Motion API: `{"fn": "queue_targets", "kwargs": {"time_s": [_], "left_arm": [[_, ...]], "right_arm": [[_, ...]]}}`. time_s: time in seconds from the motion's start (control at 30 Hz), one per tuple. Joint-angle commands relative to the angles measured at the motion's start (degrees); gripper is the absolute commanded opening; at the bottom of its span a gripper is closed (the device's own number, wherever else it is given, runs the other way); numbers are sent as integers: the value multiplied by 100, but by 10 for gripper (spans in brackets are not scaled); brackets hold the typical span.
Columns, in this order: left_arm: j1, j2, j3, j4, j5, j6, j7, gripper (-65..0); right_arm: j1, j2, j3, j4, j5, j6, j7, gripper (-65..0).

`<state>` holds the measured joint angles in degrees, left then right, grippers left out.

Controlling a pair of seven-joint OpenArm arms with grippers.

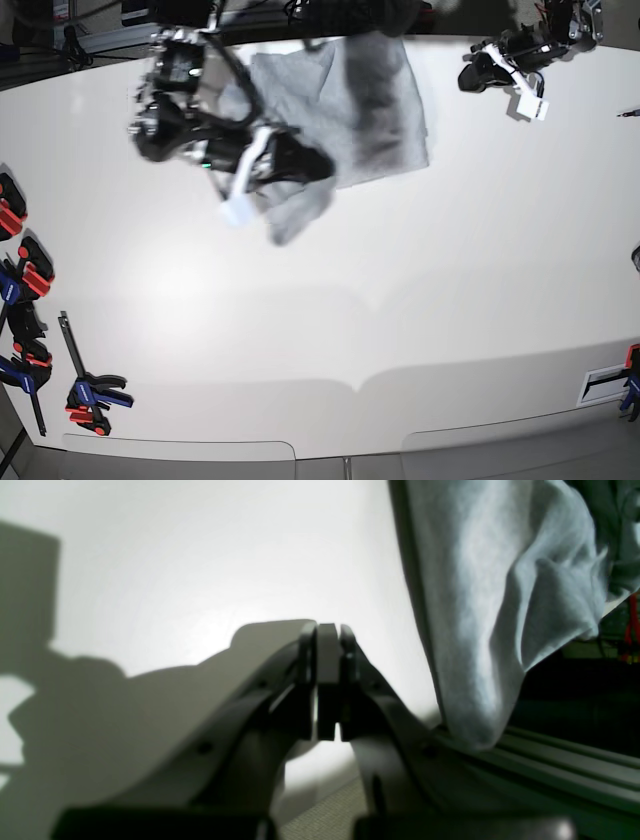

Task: Fold the T-shirt properly
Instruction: 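Grasp the folded shirt with both grippers and lift it up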

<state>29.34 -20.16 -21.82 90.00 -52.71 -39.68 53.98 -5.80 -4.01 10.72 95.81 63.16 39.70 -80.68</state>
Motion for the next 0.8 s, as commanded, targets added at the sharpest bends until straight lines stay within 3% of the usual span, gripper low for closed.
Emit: {"fn": "queue_targets", "kwargs": {"time_s": [0.0, 0.13, 0.33, 0.47, 0.77], "left_arm": [[33, -66, -24, 50, -4, -32, -4, -650], [33, -66, -24, 50, -11, -32, -4, -650], [33, -66, -24, 50, -33, -32, -2, -650], [33, -66, -24, 50, -33, -32, -2, -650], [33, -63, -24, 50, -33, -32, -4, -650]], "right_arm": [[70, -125, -173, 111, 81, 30, 125, -650], [22, -481, -793, 111, -503, 30, 317, -650], [-9, -499, -1604, 109, -1554, 11, 629, -650], [-11, -499, -2098, 109, -2490, -358, 940, -650], [-11, -499, -2900, 109, -2616, -422, 988, -650]]}}
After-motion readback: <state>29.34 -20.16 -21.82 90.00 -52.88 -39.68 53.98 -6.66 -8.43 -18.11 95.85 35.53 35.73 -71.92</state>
